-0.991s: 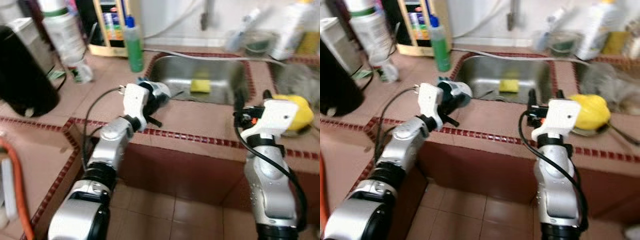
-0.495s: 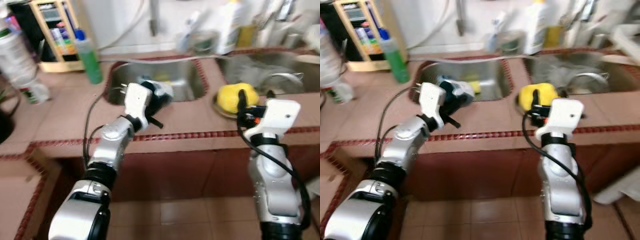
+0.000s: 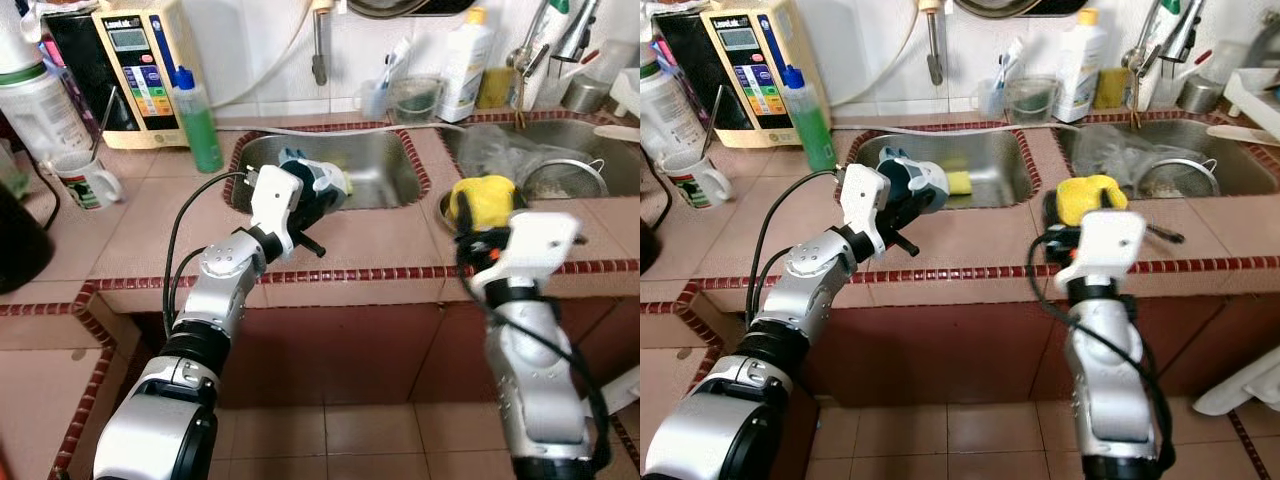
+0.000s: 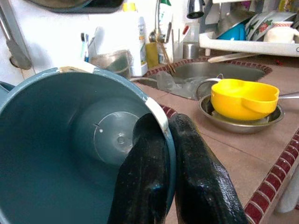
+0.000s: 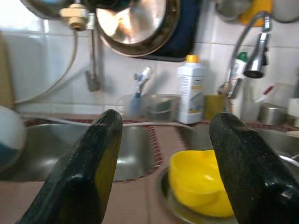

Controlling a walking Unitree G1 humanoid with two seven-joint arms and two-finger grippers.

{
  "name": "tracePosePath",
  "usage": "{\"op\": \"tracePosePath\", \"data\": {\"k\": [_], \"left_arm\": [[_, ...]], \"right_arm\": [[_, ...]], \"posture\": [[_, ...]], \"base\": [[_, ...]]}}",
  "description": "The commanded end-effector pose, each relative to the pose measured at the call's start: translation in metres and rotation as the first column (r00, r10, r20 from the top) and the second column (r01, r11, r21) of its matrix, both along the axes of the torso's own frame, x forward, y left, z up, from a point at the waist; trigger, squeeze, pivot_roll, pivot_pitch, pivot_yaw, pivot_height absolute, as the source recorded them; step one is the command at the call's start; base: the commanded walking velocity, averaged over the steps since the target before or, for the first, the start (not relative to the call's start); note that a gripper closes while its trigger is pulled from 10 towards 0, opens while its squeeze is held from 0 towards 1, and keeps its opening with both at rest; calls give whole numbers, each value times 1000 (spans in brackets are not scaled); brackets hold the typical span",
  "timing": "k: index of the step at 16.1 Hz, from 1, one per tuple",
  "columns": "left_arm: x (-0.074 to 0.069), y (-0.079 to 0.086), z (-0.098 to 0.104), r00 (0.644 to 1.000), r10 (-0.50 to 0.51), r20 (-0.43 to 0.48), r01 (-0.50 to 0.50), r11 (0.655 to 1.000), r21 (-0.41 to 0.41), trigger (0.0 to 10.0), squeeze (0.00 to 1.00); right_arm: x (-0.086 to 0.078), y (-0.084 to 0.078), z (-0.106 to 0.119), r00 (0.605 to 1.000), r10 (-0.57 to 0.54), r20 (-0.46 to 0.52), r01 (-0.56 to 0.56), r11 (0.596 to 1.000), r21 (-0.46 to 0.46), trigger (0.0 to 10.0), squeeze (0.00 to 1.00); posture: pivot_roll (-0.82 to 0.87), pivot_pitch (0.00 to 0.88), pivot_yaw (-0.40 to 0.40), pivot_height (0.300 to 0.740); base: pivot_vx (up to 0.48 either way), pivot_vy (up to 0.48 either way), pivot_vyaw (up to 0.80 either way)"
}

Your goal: Kitchen organization

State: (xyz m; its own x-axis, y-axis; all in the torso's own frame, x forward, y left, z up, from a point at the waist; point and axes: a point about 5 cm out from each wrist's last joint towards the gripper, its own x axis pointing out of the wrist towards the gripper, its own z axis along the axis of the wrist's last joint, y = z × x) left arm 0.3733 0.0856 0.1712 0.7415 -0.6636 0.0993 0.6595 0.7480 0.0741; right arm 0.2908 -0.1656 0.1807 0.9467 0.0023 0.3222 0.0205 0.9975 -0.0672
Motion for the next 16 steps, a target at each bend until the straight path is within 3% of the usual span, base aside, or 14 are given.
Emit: {"op": "tracePosePath", "data": {"k": [1, 14, 16], "left_arm": [[3, -3, 12, 999, -12, 43, 12, 1000, 5, 10000, 0], [4, -6, 14, 998, -28, 51, 28, 1000, 12, 10000, 0], [4, -7, 14, 998, -23, 58, 23, 1000, 3, 10000, 0]], "right_arm": [[-2, 1, 1, 1000, 6, 10, -5, 1000, -13, 10000, 0], [-1, 4, 0, 1000, 31, 3, -31, 999, -23, 10000, 0], [-2, 5, -2, 999, 40, -5, -40, 999, -27, 10000, 0]], "posture": [[-184, 14, 81, 740], [-187, 15, 79, 740], [-188, 16, 80, 740]], "base": [[368, 0, 0], [382, 0, 0], [0, 0, 0]]}}
